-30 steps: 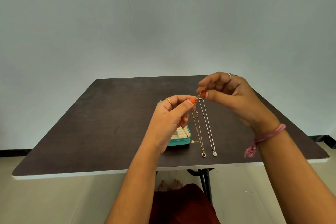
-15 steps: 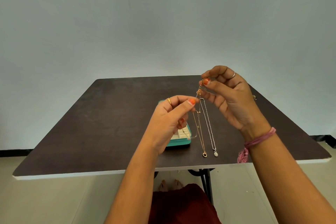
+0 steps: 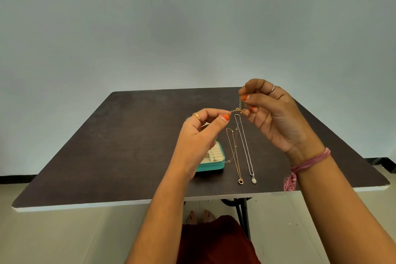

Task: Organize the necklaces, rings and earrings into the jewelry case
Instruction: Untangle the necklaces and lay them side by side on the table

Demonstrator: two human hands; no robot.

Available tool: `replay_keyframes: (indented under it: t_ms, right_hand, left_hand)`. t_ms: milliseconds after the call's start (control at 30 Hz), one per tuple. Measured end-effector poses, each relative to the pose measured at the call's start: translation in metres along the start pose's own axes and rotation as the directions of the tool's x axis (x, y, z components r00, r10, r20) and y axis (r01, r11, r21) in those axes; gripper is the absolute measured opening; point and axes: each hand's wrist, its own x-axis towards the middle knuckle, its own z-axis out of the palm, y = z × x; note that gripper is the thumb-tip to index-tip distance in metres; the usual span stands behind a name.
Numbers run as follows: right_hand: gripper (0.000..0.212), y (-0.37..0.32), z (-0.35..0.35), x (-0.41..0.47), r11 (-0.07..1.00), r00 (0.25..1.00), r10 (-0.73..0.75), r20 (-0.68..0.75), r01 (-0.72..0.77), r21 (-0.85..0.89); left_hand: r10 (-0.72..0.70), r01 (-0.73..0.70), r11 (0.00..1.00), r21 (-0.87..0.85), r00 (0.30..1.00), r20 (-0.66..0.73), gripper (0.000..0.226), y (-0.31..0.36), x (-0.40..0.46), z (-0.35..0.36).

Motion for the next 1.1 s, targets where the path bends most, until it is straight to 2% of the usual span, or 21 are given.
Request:
replay_keyframes:
  t_ms: [200,567,767,867,967,1033,1100]
  right_hand:
    - [0.020,0.001,0.005,0.001,0.982,0.999,0.004,-0.045,-0.013,-0.187]
    - [0.014,-0.005,0.005,0.000,0.887,0.996,-0.084,-0.009,0.071,-0.456]
    - [0.013,-0.005,0.001,0.000,0.887,0.991,-0.126,0.035,0.129,-0.444]
    - [0.012,-0.005,-0.001,-0.001,0.890,0.989,-0.128,0.069,0.145,-0.433]
    - [0.009,-0.006,-0.002,-0.001,0.929,0.987,-0.099,0.123,0.136,-0.346]
    - [0.019,-0.006,-0.003,0.000,0.937,0.983,-0.095,0.155,0.141,-0.320]
    - [0.018,-0.007,-0.004,0.000,0.924,0.981,-0.097,0.165,0.151,-0.351]
  left_hand:
    - [0.011,-0.002,0.997,-0.077,0.994,0.109,0.008,-0.001,-0.003,0.003]
    - [-0.029,0.039,0.993,-0.108,0.996,0.089,0.010,-0.004,-0.005,0.000]
    - [-0.047,0.049,0.992,-0.115,0.999,0.020,0.014,0.001,-0.004,-0.002]
    - [-0.080,0.087,0.959,-0.269,0.996,0.039,0.013,0.006,-0.006,0.001]
    - [-0.114,0.123,0.894,-0.431,0.992,0.047,0.015,0.009,-0.005,0.002]
    - [-0.113,0.126,0.865,-0.486,0.992,0.055,0.014,0.010,-0.005,0.001]
    - [-0.099,0.122,0.856,-0.502,0.992,0.073,0.013,0.010,-0.005,0.000]
